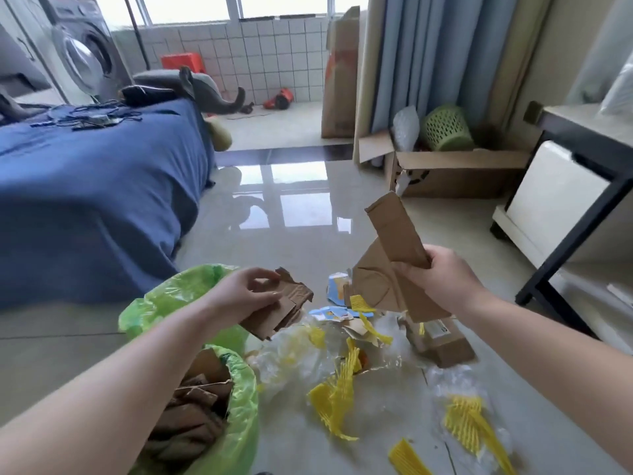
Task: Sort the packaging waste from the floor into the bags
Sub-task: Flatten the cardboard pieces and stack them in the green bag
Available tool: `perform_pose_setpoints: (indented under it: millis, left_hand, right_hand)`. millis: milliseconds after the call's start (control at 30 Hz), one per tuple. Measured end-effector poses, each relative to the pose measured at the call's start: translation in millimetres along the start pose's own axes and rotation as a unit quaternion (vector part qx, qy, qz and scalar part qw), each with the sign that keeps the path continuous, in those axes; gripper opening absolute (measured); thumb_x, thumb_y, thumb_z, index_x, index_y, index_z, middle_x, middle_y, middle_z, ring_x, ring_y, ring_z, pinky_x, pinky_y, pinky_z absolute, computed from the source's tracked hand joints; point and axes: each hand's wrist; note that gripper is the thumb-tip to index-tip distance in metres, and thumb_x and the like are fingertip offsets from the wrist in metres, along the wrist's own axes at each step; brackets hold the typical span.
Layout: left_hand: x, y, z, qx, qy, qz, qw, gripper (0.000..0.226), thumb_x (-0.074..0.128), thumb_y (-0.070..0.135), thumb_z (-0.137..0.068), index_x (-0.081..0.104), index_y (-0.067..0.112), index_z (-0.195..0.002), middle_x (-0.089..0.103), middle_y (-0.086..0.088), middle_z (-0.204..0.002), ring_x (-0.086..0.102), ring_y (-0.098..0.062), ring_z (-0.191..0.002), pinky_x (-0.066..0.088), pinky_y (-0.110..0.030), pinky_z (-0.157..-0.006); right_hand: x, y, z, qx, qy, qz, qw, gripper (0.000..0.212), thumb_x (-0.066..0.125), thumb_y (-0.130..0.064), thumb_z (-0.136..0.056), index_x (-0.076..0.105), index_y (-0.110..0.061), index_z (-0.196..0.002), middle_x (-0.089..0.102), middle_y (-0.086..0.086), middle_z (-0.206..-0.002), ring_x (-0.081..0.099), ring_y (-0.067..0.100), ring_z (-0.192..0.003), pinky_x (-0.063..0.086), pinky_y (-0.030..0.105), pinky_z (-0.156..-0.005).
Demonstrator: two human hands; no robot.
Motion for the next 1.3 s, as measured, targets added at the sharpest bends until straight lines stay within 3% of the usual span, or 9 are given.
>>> perform_pose_setpoints:
  millis: [100, 200, 333, 433, 567, 667, 800, 1067, 1300]
  left_hand:
    - [-6, -9, 22, 0.025, 0.007, 0.033, 0.999, 0.029, 0.07, 0.02, -0.081, 0.064, 0.032, -0.107, 0.069, -0.001, -0.106, 0.066, -0.014, -0.093, 0.052, -0.02, -0.077]
    - [-20, -8, 41, 0.054, 0.03, 0.064, 0.996, 0.033, 0.065, 0.016, -0.085, 0.063, 0.028, -0.116, 0.066, 0.002, -0.107, 0.062, -0.008, -0.084, 0.049, -0.009, -0.067]
    - [-55, -25, 68, 0.072, 0.086, 0.06, 0.992, 0.038, 0.055, 0.006, -0.089, 0.058, 0.022, -0.124, 0.063, 0.001, -0.114, 0.058, -0.01, -0.095, 0.042, -0.005, -0.068]
    - [-83, -61, 89, 0.045, 0.127, 0.046, 0.99, 0.051, 0.048, -0.002, -0.084, 0.052, 0.021, -0.129, 0.06, -0.003, -0.122, 0.058, -0.016, -0.103, 0.045, -0.016, -0.079]
    - [-106, -118, 118, 0.02, 0.188, 0.062, 0.98, 0.062, 0.054, -0.001, -0.083, 0.039, 0.027, -0.136, 0.058, -0.004, -0.117, 0.058, -0.017, -0.1, 0.047, -0.032, -0.094]
    - [-110, -153, 127, -0.006, 0.221, 0.087, 0.971, 0.069, 0.061, 0.003, -0.084, 0.03, 0.026, -0.141, 0.058, -0.004, -0.105, 0.06, -0.018, -0.092, 0.049, -0.03, -0.085]
    - [-110, -181, 132, 0.024, 0.231, 0.055, 0.971, 0.025, 0.065, 0.007, -0.081, 0.061, 0.024, -0.1, 0.067, 0.004, -0.091, 0.064, -0.008, -0.083, 0.052, -0.025, -0.071]
    - [-68, -226, 173, 0.283, 0.134, -0.224, 0.923, 0.014, 0.058, 0.016, -0.084, 0.061, 0.025, -0.094, 0.065, 0.008, -0.092, 0.062, -0.012, -0.078, 0.05, -0.022, -0.062]
    - [-46, -262, 158, 0.22, 0.091, -0.321, 0.917, 0.028, 0.065, 0.014, -0.07, 0.063, 0.031, -0.092, 0.068, 0.011, -0.086, 0.065, -0.014, -0.068, 0.049, -0.021, -0.047]
  right_hand:
    - [13, -20, 17, -0.013, -0.007, 0.006, 1.0, 0.015, 0.064, -0.029, -0.084, 0.067, -0.016, -0.089, 0.07, 0.009, -0.085, 0.064, 0.031, -0.081, 0.054, 0.045, -0.075]
    - [28, -38, 30, -0.038, -0.013, 0.031, 0.999, 0.015, 0.063, -0.028, -0.083, 0.067, -0.014, -0.084, 0.069, 0.01, -0.081, 0.063, 0.032, -0.078, 0.052, 0.042, -0.071]
    - [64, -71, 39, -0.05, -0.056, 0.044, 0.996, 0.032, 0.052, -0.033, -0.083, 0.062, -0.002, -0.082, 0.065, 0.019, -0.076, 0.06, 0.038, -0.07, 0.047, 0.037, -0.06]
    - [106, -93, 38, -0.048, -0.092, 0.042, 0.994, 0.03, 0.043, -0.032, -0.076, 0.057, -0.005, -0.071, 0.054, 0.01, -0.064, 0.051, 0.027, -0.059, 0.039, 0.032, -0.056]
    - [171, -109, 35, -0.095, -0.143, 0.099, 0.98, 0.018, 0.048, -0.019, -0.085, 0.057, -0.021, -0.07, 0.059, 0.007, -0.081, 0.052, 0.022, -0.075, 0.038, 0.028, -0.059]
    - [211, -111, 30, -0.132, -0.162, 0.139, 0.968, 0.016, 0.05, -0.018, -0.084, 0.065, -0.017, -0.09, 0.063, 0.009, -0.094, 0.057, 0.025, -0.092, 0.046, 0.033, -0.074]
    - [247, -114, 29, -0.184, -0.168, 0.177, 0.952, 0.018, 0.053, -0.019, -0.086, 0.066, -0.02, -0.099, 0.05, -0.001, -0.096, 0.05, 0.02, -0.082, 0.036, 0.026, -0.071]
    - [293, -102, 33, -0.305, -0.22, 0.296, 0.878, 0.03, 0.056, -0.024, -0.088, 0.06, -0.029, -0.116, 0.05, 0.002, -0.113, 0.058, 0.029, -0.091, 0.04, 0.028, -0.065]
    - [309, -97, 39, -0.309, -0.287, 0.286, 0.86, 0.069, 0.063, -0.021, -0.084, 0.025, -0.034, -0.141, 0.054, 0.002, -0.126, 0.058, 0.027, -0.108, 0.05, 0.038, -0.083]
Point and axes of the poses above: each hand's wrist, its own z-axis away from the middle knuckle, its own x-axis out of the palm, y = z × x
